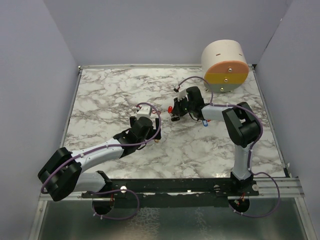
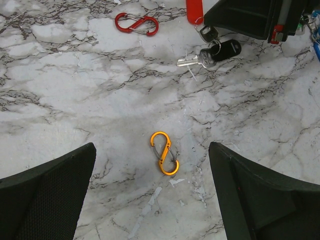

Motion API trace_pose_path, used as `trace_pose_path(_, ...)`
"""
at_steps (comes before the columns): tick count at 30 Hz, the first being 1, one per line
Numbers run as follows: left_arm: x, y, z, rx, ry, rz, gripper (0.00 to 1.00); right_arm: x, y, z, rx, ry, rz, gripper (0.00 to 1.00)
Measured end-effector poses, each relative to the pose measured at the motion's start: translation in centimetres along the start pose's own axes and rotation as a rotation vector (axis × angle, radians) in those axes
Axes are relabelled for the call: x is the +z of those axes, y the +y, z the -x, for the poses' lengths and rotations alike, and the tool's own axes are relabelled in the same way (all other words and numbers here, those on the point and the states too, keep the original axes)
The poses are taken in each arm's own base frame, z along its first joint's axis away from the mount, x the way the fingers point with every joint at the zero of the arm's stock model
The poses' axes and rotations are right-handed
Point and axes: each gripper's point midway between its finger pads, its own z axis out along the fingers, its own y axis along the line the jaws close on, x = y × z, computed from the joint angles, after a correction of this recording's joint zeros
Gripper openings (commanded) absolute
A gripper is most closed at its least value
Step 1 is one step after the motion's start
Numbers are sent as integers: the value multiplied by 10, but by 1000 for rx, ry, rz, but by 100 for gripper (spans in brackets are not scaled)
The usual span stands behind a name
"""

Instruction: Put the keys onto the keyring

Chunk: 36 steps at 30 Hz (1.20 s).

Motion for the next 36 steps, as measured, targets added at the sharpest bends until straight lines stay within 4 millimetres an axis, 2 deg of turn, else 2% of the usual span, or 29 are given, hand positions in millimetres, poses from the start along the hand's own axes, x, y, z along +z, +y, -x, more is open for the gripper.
trace_pose_path(6,0,0,0,0,0,0,97,-3,1,-6,0,-2,-3,1)
trace_pose_path(10,0,0,0,0,0,0,97,-12,3,-7,-5,-14,-13,0)
trace_pose_path(14,1,0,-1,0,2,1,97,-25,6,1,-19,-57,-24,1)
trace_pose_path(22,5,1,-7,7,20,4,96,-51,15,30,-60,-174,-37,1)
trace_pose_path(28,6,3,-8,7,25,12,96,-61,19,33,-69,-201,-45,1)
trace_pose_path(31,8,3,-9,9,29,15,96,-62,18,31,-62,-197,-55,11)
trace_pose_path(36,8,3,-9,9,29,16,96,-60,10,26,-11,-157,-98,49)
